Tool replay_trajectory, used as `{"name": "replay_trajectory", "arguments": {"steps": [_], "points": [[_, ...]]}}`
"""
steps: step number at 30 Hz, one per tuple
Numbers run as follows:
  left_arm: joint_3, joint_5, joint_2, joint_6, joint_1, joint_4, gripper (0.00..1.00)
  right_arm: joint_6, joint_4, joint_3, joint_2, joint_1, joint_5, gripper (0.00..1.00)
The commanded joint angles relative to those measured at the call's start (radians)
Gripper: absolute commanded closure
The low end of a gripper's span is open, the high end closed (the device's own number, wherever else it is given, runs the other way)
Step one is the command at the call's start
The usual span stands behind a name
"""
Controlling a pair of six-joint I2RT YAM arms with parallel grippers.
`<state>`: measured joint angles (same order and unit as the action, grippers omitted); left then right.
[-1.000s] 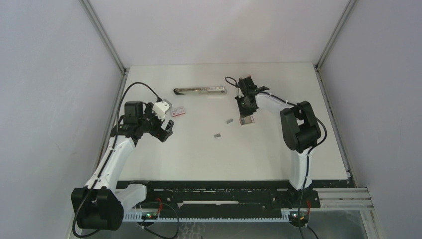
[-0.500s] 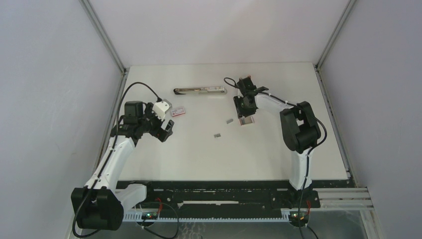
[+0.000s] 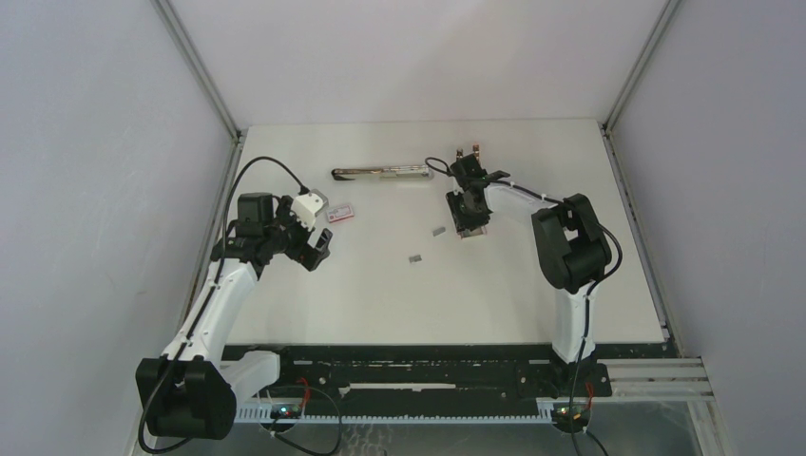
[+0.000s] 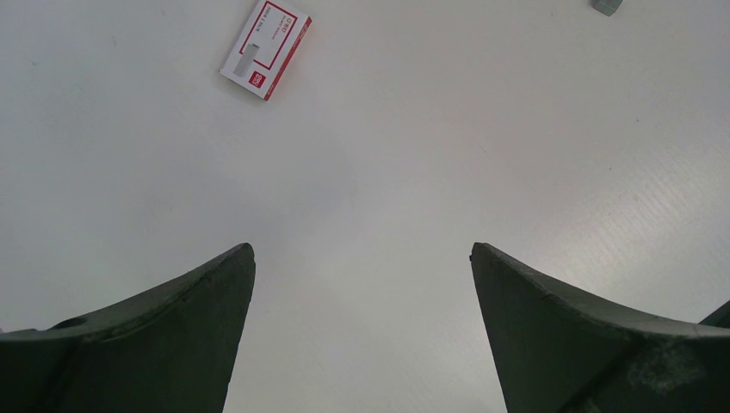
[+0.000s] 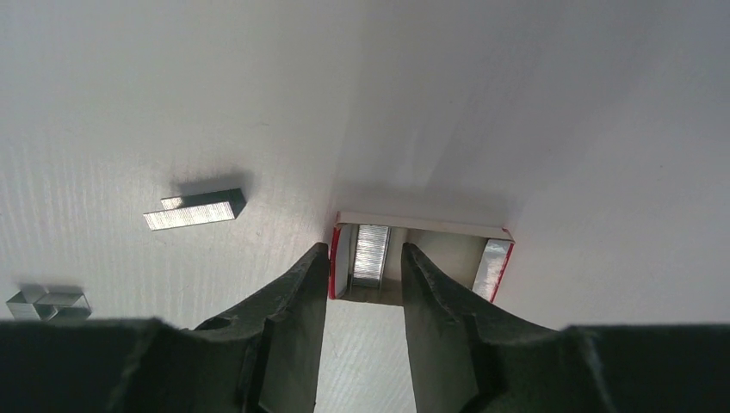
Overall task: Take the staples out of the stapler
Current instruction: Place the staple in the staple box.
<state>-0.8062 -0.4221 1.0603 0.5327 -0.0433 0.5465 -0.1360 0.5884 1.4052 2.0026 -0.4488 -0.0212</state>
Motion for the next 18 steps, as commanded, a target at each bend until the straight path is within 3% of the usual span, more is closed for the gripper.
{"name": "replay_trajectory", "arguments": {"steps": [1,18], "points": [[0.018,-0.015,-0.008,-0.002,0.008,-0.025,0.00,0.009,-0.015,0.001,-0.046,-0.005,-0.010,0.64],[0.019,-0.015,-0.011,-0.001,0.008,-0.024,0.00,0.003,-0.021,0.001,-0.043,-0.004,0.001,0.75]]}}
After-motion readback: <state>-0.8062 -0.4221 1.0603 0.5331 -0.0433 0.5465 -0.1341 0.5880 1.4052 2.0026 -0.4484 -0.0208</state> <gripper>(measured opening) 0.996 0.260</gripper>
